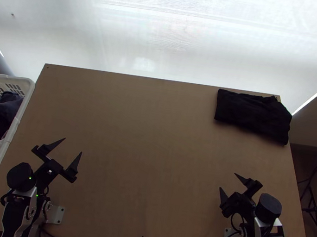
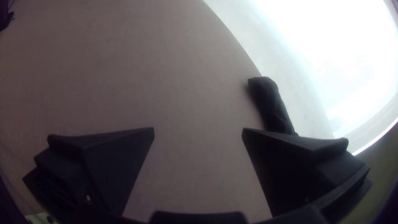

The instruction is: Fold the t-shirt

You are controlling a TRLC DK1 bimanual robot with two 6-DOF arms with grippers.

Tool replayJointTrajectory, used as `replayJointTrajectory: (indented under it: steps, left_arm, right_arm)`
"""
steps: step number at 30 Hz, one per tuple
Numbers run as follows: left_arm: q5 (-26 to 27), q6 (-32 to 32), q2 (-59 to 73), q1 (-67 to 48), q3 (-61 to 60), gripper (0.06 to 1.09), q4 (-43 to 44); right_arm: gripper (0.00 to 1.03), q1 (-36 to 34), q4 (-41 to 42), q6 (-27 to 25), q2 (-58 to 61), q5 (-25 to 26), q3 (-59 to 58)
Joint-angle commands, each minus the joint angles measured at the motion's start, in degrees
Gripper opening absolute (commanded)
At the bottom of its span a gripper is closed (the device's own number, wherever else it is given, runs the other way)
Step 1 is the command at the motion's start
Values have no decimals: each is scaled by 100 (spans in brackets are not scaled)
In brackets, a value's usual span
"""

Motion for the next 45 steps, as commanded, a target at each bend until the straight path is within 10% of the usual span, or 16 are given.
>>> replayJointTrajectory:
  steps: [1, 28, 30, 40, 45]
  left_arm:
    - [0, 16, 1, 4, -1, 104, 0]
    - [-185, -802, -8, 57, 8, 104, 62]
    - [-572, -1109, 1, 74, 78, 104, 449]
    - [-1037, -2559, 1196, 856, 1309, 104, 783]
    - [-1494, -3781, 3534, 997, 3611, 104, -254]
  right_arm:
    - [99, 3, 3, 4, 1, -2, 0]
    - [99, 12, -244, 48, 1, 341, 97]
    - [99, -93, 328, 347, 1, 1123, -17]
    - [99, -1130, 3175, 2087, 1170, 1817, 660]
    - [99, -1376, 2314, 3757, 4431, 2239, 3648]
